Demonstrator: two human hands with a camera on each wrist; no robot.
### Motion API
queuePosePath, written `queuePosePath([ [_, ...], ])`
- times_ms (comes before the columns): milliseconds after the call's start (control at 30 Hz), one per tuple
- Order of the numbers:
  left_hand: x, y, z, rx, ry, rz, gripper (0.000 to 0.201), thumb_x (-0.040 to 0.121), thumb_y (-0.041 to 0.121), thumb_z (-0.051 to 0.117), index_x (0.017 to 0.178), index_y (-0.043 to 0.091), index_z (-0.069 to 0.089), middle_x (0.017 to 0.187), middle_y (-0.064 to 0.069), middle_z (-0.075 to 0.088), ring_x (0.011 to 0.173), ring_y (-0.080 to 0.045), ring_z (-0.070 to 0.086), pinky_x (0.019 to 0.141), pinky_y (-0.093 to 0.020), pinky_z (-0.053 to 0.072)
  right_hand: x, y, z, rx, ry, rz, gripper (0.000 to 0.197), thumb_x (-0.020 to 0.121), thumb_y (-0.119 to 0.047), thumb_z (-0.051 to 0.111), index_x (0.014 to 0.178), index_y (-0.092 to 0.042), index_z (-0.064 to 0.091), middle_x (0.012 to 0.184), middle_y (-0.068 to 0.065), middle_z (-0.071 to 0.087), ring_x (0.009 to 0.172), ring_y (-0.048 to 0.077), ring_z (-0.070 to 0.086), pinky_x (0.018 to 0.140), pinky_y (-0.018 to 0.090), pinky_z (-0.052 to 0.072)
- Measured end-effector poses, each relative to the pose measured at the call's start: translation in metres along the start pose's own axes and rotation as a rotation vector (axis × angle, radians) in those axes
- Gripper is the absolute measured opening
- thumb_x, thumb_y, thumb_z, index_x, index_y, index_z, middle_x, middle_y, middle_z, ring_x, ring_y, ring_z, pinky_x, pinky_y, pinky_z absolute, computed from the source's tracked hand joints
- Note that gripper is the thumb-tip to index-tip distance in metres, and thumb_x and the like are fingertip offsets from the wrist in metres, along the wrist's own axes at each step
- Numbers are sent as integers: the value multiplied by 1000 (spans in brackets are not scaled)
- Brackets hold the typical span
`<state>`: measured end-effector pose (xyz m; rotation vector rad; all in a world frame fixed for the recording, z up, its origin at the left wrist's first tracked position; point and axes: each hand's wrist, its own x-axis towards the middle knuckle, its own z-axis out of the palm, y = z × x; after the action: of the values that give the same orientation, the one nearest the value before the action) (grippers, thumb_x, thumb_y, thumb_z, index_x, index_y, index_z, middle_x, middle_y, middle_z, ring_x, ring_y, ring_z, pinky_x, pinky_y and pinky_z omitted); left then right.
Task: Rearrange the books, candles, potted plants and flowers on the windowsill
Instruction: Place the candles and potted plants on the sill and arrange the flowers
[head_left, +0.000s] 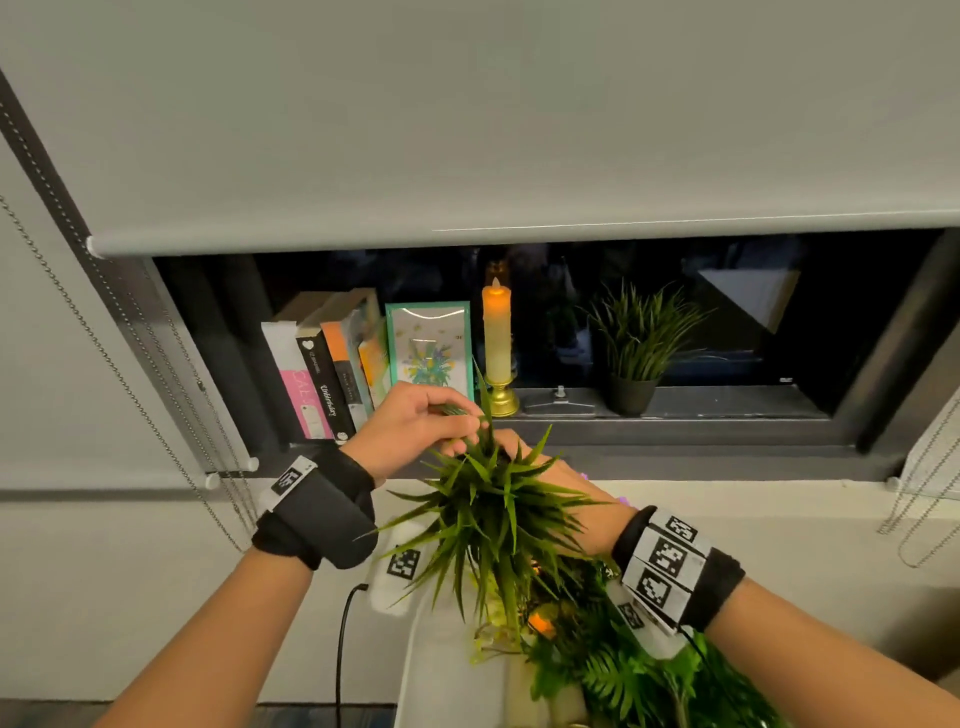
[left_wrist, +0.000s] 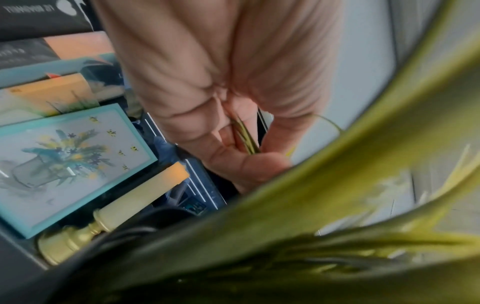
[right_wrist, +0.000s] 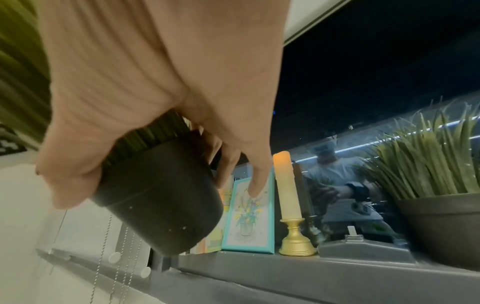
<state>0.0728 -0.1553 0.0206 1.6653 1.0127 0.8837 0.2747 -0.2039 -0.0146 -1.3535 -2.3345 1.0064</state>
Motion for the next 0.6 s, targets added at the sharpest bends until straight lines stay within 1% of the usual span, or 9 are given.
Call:
queuePosePath([
  [33,4,1,1,0,1,4,10,86,1,61,93,3,68,74,-10,67,54,-7,59,53,-14,49,4,-4,1,125,69,-156,76,89,-53,48,143,-1,34,148,6,40,130,19,43,114,34,27],
  [100,11,2,4,2,10,32,10,86,2,62,93,5,68,79,-10,68,62,-7,63,58,-14,51,4,-5,0,124,186,-222,111,71,-87,26,134,2,46,141,10,44,112,7,48,107,21,36],
  [167,18,2,4,1,48,87,10,86,3,60,90,7,69,81,-3,71,68,-6,65,62,-16,52,1,0,-4,250,197,-254,92,84,-76,25,112,3,63,114,22,65,99,12,55,102,17,37],
  [200,21,0,2,-13,83,100,11,88,3,58,90,6,69,79,2,72,69,-7,66,62,-17,53,-5,-6,-9,243,152,-285,74,91,-65,28,102,-4,68,100,17,71,95,15,58,97,14,37],
  [300,29,-17,-6,-54,167,64,17,92,-1,52,94,5,68,80,4,72,71,-15,66,63,-23,56,0,2,-19,254,290,-301,37,82,-48,64,98,-15,70,101,-2,73,101,1,55,98,5,30],
  [367,29,-29,-5,-10,179,-1,22,92,-1,52,92,15,68,82,5,73,74,-16,65,64,-20,55,14,30,-23,214,450,-221,41,70,-38,78,106,-20,70,108,-11,70,105,-6,59,100,20,42],
  [433,26,-39,4,30,113,-60,19,90,6,58,96,23,65,88,2,70,79,-15,63,67,-19,53,20,42,-25,248,460,-164,51,66,-46,80,110,-25,68,109,-15,70,107,-4,61,96,30,50],
  [500,23,-48,11,51,-4,-79,29,82,7,69,103,25,61,93,1,66,85,-13,61,74,-17,51,29,42,-23,282,488,-143,54,66,-50,80,113,-28,65,109,-17,69,106,-5,61,93,25,51],
  [600,22,-58,14,155,-127,-32,62,67,21,75,123,26,49,109,2,64,94,-5,62,82,-21,51,45,37,-21,293,513,-102,54,65,-50,80,113,-30,64,104,-20,69,99,-11,61,84,13,49],
])
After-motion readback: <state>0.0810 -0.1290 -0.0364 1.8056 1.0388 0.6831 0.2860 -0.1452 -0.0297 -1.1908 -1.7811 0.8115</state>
